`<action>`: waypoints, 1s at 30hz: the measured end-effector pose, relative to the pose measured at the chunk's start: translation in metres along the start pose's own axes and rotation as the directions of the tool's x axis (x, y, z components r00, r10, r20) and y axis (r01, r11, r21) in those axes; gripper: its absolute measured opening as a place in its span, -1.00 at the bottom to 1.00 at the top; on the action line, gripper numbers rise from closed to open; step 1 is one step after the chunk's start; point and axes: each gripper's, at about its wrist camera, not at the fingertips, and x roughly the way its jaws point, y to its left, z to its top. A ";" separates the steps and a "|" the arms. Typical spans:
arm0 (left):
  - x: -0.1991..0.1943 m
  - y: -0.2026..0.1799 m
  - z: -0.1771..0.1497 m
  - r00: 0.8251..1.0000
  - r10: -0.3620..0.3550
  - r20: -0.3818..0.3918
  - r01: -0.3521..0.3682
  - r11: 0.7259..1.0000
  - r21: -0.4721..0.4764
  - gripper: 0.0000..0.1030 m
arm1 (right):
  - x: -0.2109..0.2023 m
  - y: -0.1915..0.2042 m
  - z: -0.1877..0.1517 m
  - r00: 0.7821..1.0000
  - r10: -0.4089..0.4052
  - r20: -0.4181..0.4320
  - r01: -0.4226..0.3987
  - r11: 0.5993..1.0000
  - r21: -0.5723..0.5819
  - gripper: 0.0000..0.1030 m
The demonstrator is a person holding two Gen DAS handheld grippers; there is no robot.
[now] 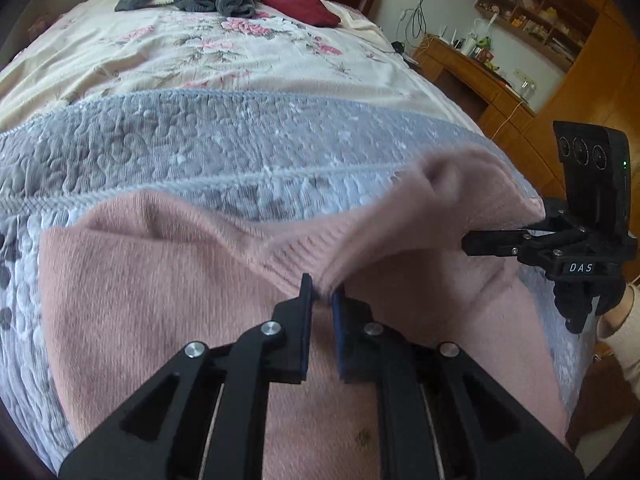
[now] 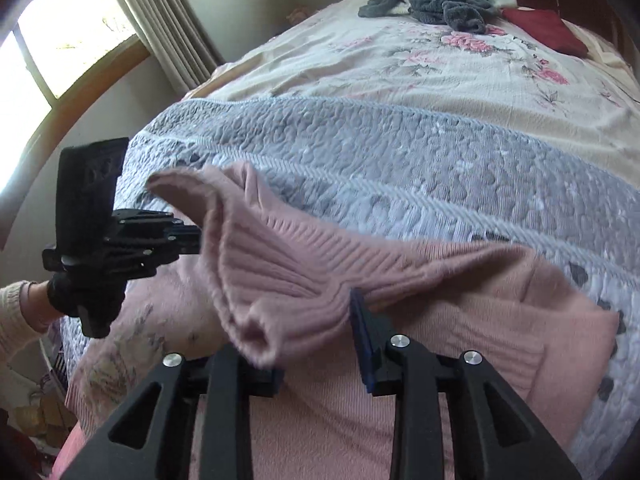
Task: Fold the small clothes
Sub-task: 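Fold the collar down over the crossed sleeves with both tools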
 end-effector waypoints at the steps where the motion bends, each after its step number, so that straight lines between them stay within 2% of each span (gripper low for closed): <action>1: -0.002 0.002 -0.009 1.000 0.001 -0.017 -0.001 1.000 -0.002 -0.84 | -0.002 -0.001 -0.009 1.000 0.006 -0.019 -0.006 1.000 0.004 -0.37; 3: -0.008 0.010 -0.023 0.999 -0.014 -0.048 0.013 1.000 -0.026 -0.85 | -0.008 -0.003 -0.024 0.998 0.030 -0.047 -0.029 0.999 0.022 -0.37; 5: -0.017 0.018 -0.030 0.997 -0.046 -0.058 0.042 0.997 -0.070 -0.85 | -0.017 -0.006 -0.036 0.995 0.077 -0.055 -0.074 0.995 0.064 -0.13; 6: -0.021 0.021 -0.033 0.996 -0.070 -0.052 0.064 0.993 -0.100 -0.84 | -0.022 -0.008 -0.039 0.994 0.106 -0.038 -0.102 0.990 0.095 -0.08; 8: -0.026 0.024 -0.033 0.991 -0.126 -0.036 0.119 0.979 -0.164 -0.63 | -0.029 -0.014 -0.038 0.986 0.167 -0.002 -0.165 0.973 0.164 0.04; 9: -0.025 0.027 -0.030 0.989 -0.140 -0.035 0.131 0.972 -0.196 -0.44 | -0.027 -0.017 -0.036 0.984 0.179 0.008 -0.177 0.965 0.196 0.06; 10: -0.022 0.027 -0.027 0.988 -0.148 -0.034 0.137 0.966 -0.221 -0.36 | -0.022 -0.020 -0.031 0.986 0.169 0.003 -0.165 0.960 0.226 0.07; 13: -0.002 0.033 -0.011 0.988 -0.148 -0.044 0.129 0.947 -0.294 -0.30 | 0.001 -0.036 -0.016 0.992 0.125 -0.017 -0.113 0.940 0.321 0.09; 17: 0.029 0.054 0.011 0.988 -0.147 -0.047 0.115 0.902 -0.416 -0.37 | 0.034 -0.065 0.002 0.992 0.127 -0.017 -0.107 0.894 0.434 0.09; 18: 0.036 0.059 0.015 0.988 -0.148 -0.047 0.113 0.895 -0.431 -0.48 | 0.041 -0.070 0.006 0.989 0.145 -0.005 -0.126 0.881 0.456 0.05; 19: 0.041 0.061 0.020 0.987 -0.153 -0.043 0.119 0.892 -0.437 -0.77 | 0.048 -0.073 0.009 0.987 0.160 -0.002 -0.141 0.872 0.469 -0.16; 20: 0.046 0.063 0.025 0.988 -0.149 -0.046 0.114 0.893 -0.435 -0.84 | 0.054 -0.074 0.013 0.987 0.158 -0.007 -0.137 0.873 0.469 -0.39; 23: 0.049 0.066 0.040 0.994 -0.104 -0.019 0.087 0.910 -0.405 -0.88 | 0.056 -0.076 0.022 0.990 0.135 0.024 -0.132 0.887 0.442 -0.68; 26: 0.047 0.071 0.053 0.998 -0.058 0.008 0.057 0.931 -0.361 -0.88 | 0.056 -0.083 0.024 0.992 0.119 0.050 -0.129 0.887 0.443 -0.75; 30: 0.051 0.069 0.048 0.996 -0.071 -0.055 0.049 0.942 -0.332 -0.84 | 0.062 -0.085 0.018 0.994 0.109 0.011 -0.102 0.892 0.441 -0.67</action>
